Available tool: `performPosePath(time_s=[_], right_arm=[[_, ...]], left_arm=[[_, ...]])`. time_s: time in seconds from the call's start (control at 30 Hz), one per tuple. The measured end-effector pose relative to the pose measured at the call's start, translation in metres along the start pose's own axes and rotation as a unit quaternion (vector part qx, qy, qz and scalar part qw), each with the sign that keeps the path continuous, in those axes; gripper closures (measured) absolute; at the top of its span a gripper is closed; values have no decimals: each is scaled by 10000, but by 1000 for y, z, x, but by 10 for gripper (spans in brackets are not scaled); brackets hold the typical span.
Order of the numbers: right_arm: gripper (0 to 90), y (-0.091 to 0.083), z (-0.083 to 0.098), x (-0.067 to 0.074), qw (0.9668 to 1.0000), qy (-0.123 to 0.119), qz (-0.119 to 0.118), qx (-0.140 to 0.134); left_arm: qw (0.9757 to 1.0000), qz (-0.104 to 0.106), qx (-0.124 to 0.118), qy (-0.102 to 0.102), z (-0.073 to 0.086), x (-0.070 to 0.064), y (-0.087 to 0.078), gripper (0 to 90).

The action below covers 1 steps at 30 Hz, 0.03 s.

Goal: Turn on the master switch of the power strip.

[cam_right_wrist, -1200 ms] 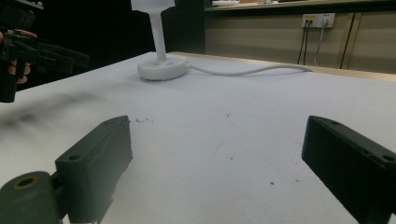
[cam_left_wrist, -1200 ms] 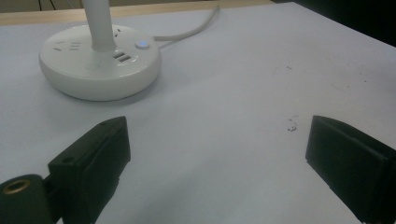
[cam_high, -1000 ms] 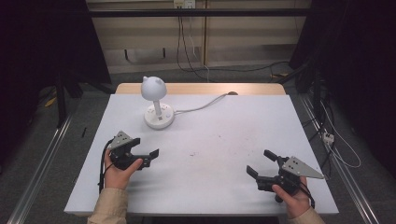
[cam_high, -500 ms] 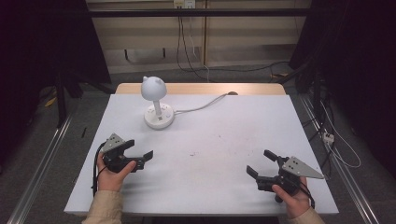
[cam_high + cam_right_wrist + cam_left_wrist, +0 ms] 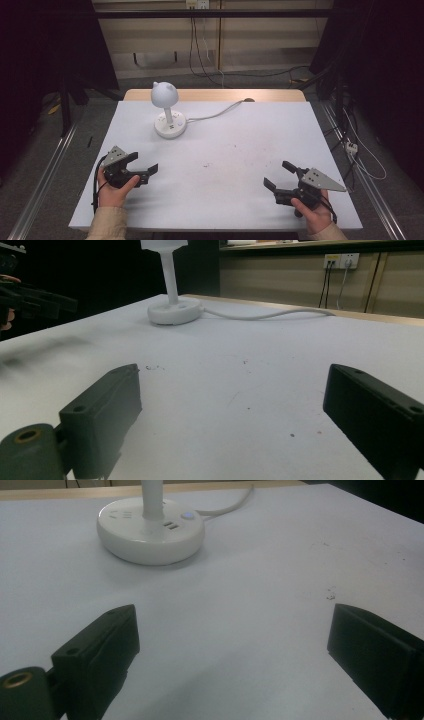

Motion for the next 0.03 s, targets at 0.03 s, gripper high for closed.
performPosePath(time_s=[0.03], right_arm=[[80,0,0,0,10000,3,2,0]], left_arm=[[10000,-22,15,7,0,0,-1,58]])
Point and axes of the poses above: each handheld gripper's, and its own axes: y roughly forward along the jaws, z roughly out of its underside, x roughly to its left, the point moved 7 cm from there along y, roughly forward along the jaws, and after that the axes turned 5 degrees about x, right-handed, at the moved point
